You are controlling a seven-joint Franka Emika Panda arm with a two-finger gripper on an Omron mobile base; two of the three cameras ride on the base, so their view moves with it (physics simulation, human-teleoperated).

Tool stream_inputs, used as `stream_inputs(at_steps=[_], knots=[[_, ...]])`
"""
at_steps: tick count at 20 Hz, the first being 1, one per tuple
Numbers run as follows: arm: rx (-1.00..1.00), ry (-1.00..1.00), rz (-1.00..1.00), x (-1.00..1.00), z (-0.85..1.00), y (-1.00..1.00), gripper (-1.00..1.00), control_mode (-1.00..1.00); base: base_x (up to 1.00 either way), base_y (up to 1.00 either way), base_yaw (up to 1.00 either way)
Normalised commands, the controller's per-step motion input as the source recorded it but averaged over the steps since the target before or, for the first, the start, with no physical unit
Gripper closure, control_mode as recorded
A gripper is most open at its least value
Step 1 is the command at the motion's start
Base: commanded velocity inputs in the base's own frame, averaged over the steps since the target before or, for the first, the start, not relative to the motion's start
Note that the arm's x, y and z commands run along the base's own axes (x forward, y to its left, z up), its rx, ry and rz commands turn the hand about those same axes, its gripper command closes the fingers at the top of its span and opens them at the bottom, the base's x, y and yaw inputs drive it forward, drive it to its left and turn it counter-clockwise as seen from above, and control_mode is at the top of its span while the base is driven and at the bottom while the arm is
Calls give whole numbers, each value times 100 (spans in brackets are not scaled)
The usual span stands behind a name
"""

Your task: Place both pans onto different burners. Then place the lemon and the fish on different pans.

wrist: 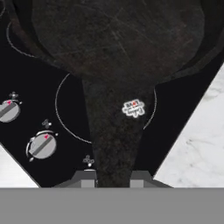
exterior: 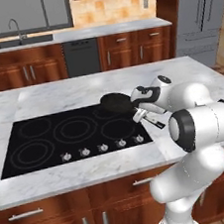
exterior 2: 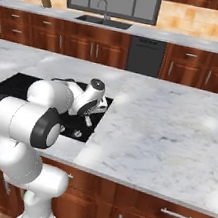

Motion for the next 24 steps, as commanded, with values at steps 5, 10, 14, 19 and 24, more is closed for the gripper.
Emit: stream_inputs(at_steps=[5,10,14,19,24], knots=[[0,0,0,0,0,0,100,100,0,53,0],[0,0,0,0,0,0,100,100,0,52,0],[0,0,0,0,0,0,100,100,0,51,0],[0,0,0,0,0,0,100,100,0,52,0],[0,0,0,0,0,0,100,100,0,54,0]])
